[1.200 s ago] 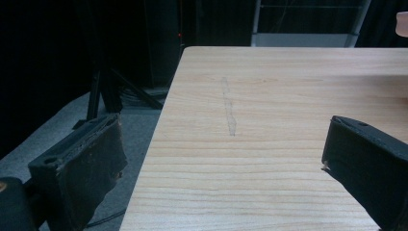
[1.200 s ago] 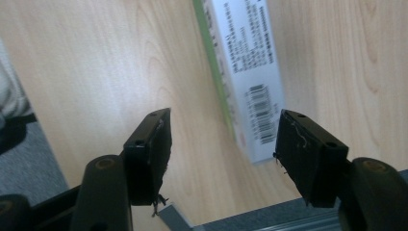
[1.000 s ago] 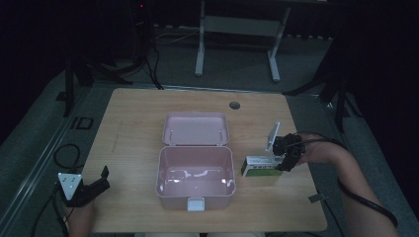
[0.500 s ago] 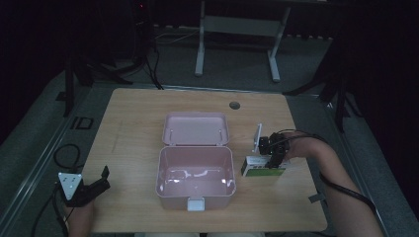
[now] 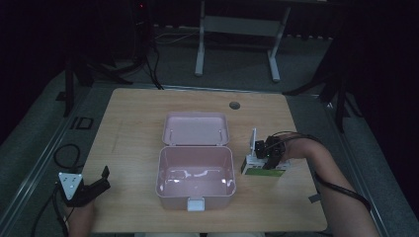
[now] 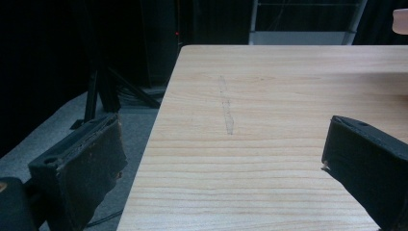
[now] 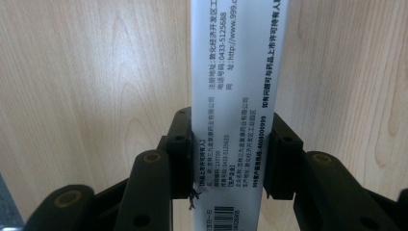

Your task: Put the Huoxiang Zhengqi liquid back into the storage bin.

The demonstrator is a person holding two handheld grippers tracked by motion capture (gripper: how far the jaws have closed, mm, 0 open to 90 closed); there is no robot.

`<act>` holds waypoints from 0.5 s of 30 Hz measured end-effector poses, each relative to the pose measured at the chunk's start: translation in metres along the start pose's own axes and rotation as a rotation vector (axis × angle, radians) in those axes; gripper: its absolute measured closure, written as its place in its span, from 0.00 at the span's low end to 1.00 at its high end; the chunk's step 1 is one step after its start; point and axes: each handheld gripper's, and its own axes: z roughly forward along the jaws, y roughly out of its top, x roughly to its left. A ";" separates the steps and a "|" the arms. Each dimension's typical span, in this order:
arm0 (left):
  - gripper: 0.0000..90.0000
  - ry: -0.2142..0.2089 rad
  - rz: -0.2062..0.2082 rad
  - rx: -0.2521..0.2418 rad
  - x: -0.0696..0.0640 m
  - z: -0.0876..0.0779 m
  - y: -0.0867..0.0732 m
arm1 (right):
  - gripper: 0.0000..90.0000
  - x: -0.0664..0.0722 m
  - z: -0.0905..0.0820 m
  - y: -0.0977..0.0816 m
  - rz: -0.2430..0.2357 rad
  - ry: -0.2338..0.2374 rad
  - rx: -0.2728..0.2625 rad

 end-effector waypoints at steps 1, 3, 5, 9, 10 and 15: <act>0.02 0.000 0.000 0.000 0.000 0.000 0.000 | 0.69 0.000 0.000 0.000 -0.002 0.001 0.003; 0.01 0.002 0.000 0.000 0.000 0.000 0.000 | 0.69 0.001 -0.002 0.000 0.005 0.013 0.007; 0.01 0.002 0.001 -0.001 0.000 0.000 0.000 | 0.69 0.002 -0.004 0.000 0.008 0.015 0.008; 0.01 0.003 0.002 0.001 0.000 0.000 0.000 | 0.69 0.003 -0.011 -0.001 0.024 0.004 0.002; 0.01 0.003 0.002 0.001 0.000 0.000 0.000 | 0.69 0.004 -0.015 -0.001 0.025 0.003 -0.002; 0.01 0.004 0.001 0.001 0.000 0.000 0.000 | 0.69 0.009 -0.028 -0.002 0.032 0.005 -0.008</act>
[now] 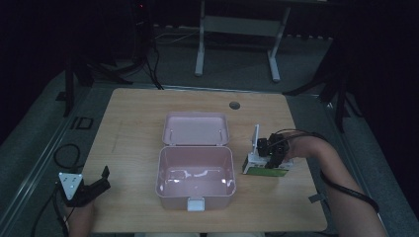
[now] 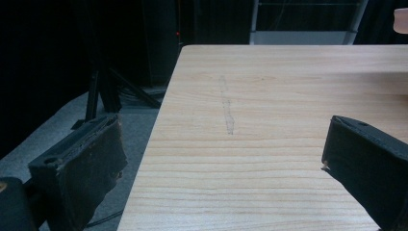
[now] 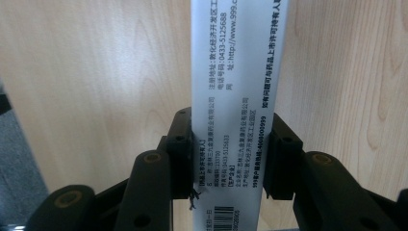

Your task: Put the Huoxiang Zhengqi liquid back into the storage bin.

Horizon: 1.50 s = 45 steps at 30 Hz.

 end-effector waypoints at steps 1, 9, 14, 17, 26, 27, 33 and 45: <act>0.02 0.001 0.000 0.000 0.000 0.000 0.000 | 0.69 0.001 -0.003 0.000 0.002 -0.002 -0.001; 0.01 0.001 0.004 0.001 0.000 0.000 0.000 | 0.69 0.011 -0.025 0.003 0.007 -0.015 0.003; 0.01 0.001 0.003 0.000 0.000 0.000 0.000 | 0.69 0.020 -0.048 0.009 0.006 -0.037 0.006; 0.01 0.001 0.001 -0.001 0.000 0.000 0.000 | 0.69 0.024 -0.058 0.012 0.005 -0.045 0.004; 0.01 0.001 0.002 0.001 0.000 0.000 0.000 | 0.69 0.034 -0.083 0.022 0.001 -0.058 0.018; 0.01 0.000 0.002 0.000 0.000 0.000 0.000 | 0.69 0.035 -0.086 0.023 0.000 -0.063 0.019; 0.02 0.001 0.003 -0.001 0.000 0.000 0.000 | 0.69 0.042 -0.105 0.033 -0.016 -0.072 -0.003; 0.01 -0.003 0.004 0.001 0.000 0.000 0.000 | 0.69 0.052 -0.117 0.069 -0.054 -0.071 -0.002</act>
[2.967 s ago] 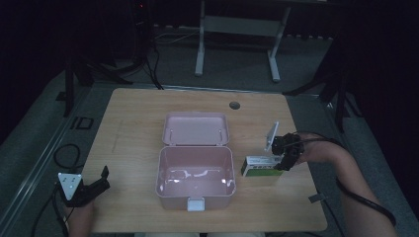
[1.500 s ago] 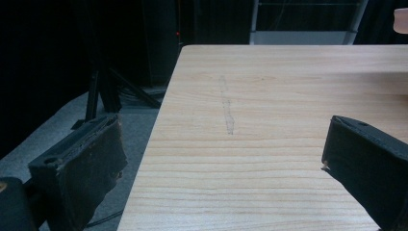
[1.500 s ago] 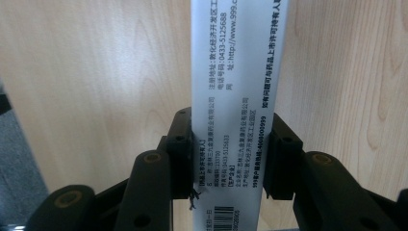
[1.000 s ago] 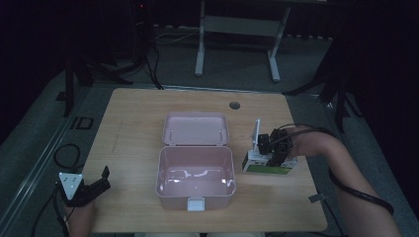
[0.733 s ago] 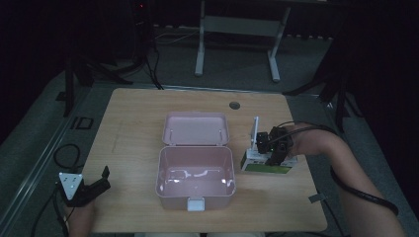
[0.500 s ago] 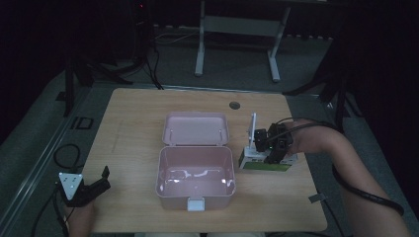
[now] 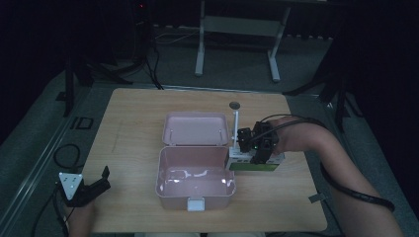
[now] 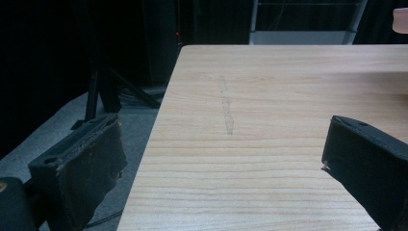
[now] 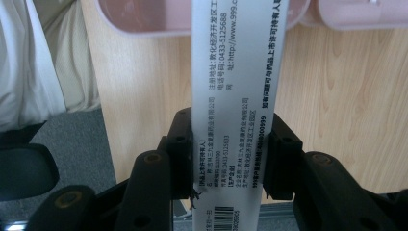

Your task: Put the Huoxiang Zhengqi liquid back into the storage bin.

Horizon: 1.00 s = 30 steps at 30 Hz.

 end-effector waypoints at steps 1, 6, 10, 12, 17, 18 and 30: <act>0.01 0.000 0.000 0.001 0.000 0.000 0.000 | 0.69 0.001 -0.001 0.003 -0.005 0.000 0.000; 0.01 -0.002 0.000 0.000 0.000 0.000 0.000 | 0.69 0.003 -0.004 0.019 -0.020 0.005 -0.007; 0.01 -0.002 -0.001 -0.001 0.000 0.000 0.000 | 0.69 0.004 -0.008 0.031 -0.035 0.000 -0.020; 0.01 -0.003 -0.001 -0.002 0.000 0.000 0.000 | 0.69 0.004 -0.010 0.037 -0.042 -0.006 -0.026; 0.01 -0.004 0.002 -0.003 0.000 0.000 0.000 | 0.69 0.007 -0.012 0.054 -0.063 -0.009 -0.030; 0.02 -0.003 0.003 -0.004 0.000 0.000 0.000 | 0.69 0.007 -0.012 0.057 -0.069 -0.010 -0.030; 0.01 0.002 0.008 -0.012 -0.001 -0.001 -0.001 | 0.69 0.014 -0.009 0.096 -0.106 0.012 -0.057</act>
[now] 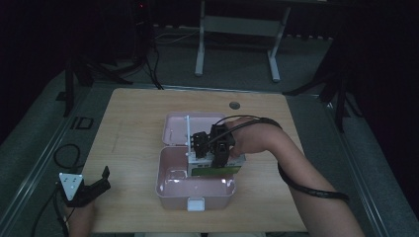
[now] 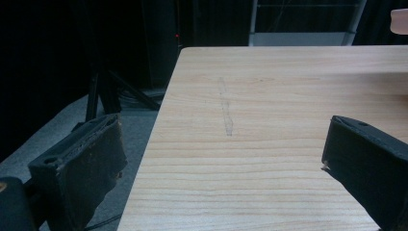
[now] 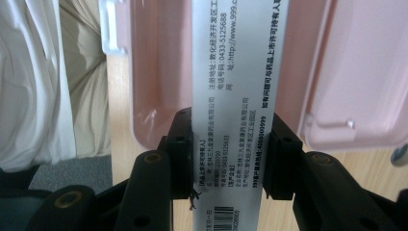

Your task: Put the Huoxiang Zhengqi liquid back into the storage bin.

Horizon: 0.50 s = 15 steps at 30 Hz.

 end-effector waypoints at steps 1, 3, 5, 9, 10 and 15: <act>0.01 0.000 -0.002 -0.001 0.000 0.000 0.000 | 0.69 0.000 0.002 0.002 -0.004 0.006 -0.003; 0.01 0.000 -0.002 -0.001 0.000 0.000 0.000 | 0.69 0.001 0.006 0.007 -0.008 0.013 -0.003; 0.02 0.000 -0.003 0.001 0.000 0.000 0.000 | 0.69 0.001 0.010 0.011 -0.014 0.017 0.002; 0.01 0.000 -0.003 0.001 0.000 0.000 0.000 | 0.69 0.005 0.016 0.022 -0.032 0.034 0.003; 0.01 -0.001 -0.003 0.001 0.000 0.000 0.000 | 0.69 0.006 0.018 0.024 -0.034 0.039 0.001; 0.01 -0.003 -0.004 0.002 0.000 0.000 0.000 | 0.69 0.006 0.038 0.032 -0.032 0.063 0.026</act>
